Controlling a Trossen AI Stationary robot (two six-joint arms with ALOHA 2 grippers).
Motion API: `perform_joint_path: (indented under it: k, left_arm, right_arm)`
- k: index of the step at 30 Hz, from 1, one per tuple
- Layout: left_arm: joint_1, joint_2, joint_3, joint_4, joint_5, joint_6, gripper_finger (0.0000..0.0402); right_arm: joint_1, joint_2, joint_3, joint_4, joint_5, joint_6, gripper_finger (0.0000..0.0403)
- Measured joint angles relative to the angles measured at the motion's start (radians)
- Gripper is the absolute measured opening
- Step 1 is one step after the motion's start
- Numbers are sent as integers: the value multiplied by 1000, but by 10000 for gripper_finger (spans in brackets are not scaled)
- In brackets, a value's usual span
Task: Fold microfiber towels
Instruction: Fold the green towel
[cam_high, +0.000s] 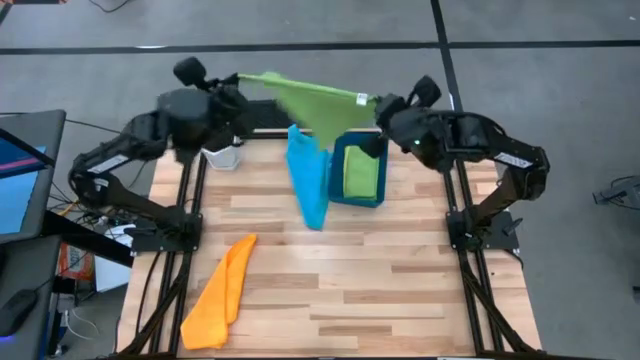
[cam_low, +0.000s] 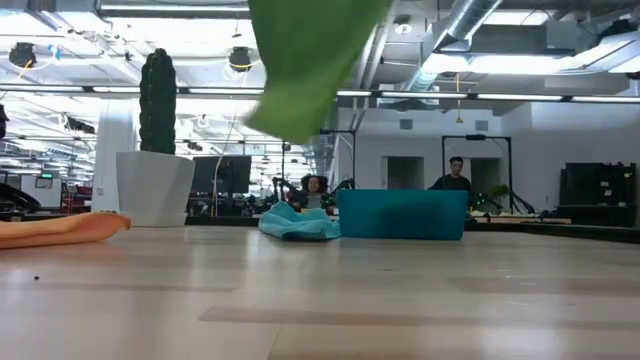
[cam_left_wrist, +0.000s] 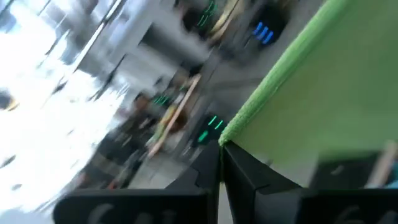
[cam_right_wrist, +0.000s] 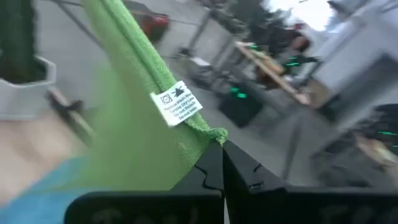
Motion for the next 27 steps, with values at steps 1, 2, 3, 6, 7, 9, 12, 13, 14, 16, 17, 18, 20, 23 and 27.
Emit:
perform_joint_path:
  k: [1,2,3,6,7,9,12,13,14,16,17,18,20,23,27]
  left_arm:
    - [-10,-10,3,-27,40,-33,5]
    - [-26,-19,4,-93,89,-87,3]
    - [-45,-26,4,-188,150,-162,2]
    - [-85,-26,1,-492,449,-453,2]
    - [-93,-22,-1,-588,567,-537,2]
    - [-120,-8,-20,-735,762,-707,1]
    - [-192,-3,-120,-813,956,-921,1]
    - [-221,-3,-160,-810,1016,-931,1]
    - [-250,-3,-196,-807,1057,-920,1]
    - [-299,-2,-263,-804,1057,-875,1]
    - [-314,-2,-287,-799,1020,-853,1]
    - [-320,-3,-309,-792,956,-834,1]
    - [-314,-3,-343,-779,806,-788,1]
    - [-265,-3,-347,-772,585,-694,1]
    - [-148,-5,-311,-698,350,-510,1]
  right_arm:
    - [4,-3,0,-7,-58,2,11]
    - [15,-5,1,-30,-135,15,10]
    - [27,-6,1,-69,-239,46,10]
    - [63,12,1,-199,-516,193,13]
    - [86,24,1,-242,-566,247,14]
    - [148,52,0,-320,-611,332,14]
    - [256,98,-1,-368,-665,392,11]
    - [288,113,-1,-372,-687,387,11]
    - [313,128,-1,-370,-698,372,11]
    - [337,149,-1,-367,-674,348,13]
    - [336,151,-2,-368,-647,340,14]
    - [327,151,-2,-370,-616,331,15]
    - [287,145,-1,-372,-565,311,15]
    - [197,127,-1,-363,-508,242,12]
    - [43,83,0,-303,-446,114,14]
